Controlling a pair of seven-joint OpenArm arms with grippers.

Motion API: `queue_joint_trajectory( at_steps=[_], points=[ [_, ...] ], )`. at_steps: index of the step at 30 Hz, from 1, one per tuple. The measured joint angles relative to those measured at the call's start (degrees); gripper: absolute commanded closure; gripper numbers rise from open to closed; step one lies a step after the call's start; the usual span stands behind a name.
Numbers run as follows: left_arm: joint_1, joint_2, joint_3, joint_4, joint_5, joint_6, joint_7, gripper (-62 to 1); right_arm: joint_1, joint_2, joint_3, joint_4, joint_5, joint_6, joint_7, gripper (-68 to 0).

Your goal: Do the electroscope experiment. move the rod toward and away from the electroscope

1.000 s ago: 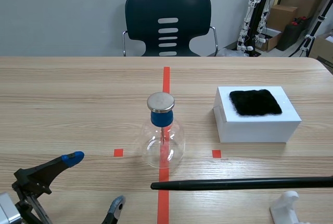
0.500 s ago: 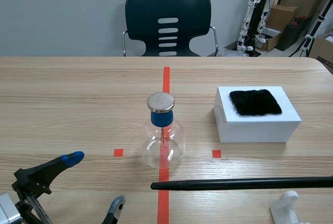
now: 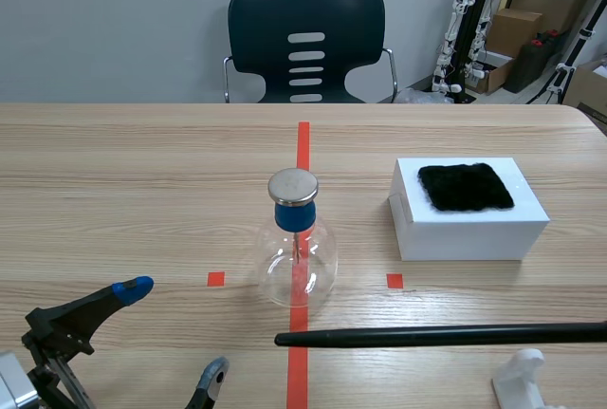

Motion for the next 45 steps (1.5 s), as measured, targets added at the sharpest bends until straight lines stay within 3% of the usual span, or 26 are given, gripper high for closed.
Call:
queue_joint_trajectory(
  at_steps=[27,34,41,45],
  points=[
    [0.0,0.0,0.0,0.0,0.0,0.0,0.0,-62.3,0.0,0.0,0.0,0.0,1.3,-0.7,-1.0,-1.7],
    [0.0,0.0,0.0,0.0,0.0,0.0,0.0,-62.3,0.0,1.6,0.0,0.0,4.0,-10.3,-4.9,-1.7],
    [0.0,0.0,0.0,0.0,0.0,0.0,0.0,-62.3,0.0,13.0,0.0,0.0,9.8,-21.0,-10.0,-1.7],
    [0.0,0.0,0.0,0.0,0.0,0.0,0.0,-62.3,2.5,18.2,0.0,0.0,12.4,-22.1,-13.7,-1.7]
  ],
)
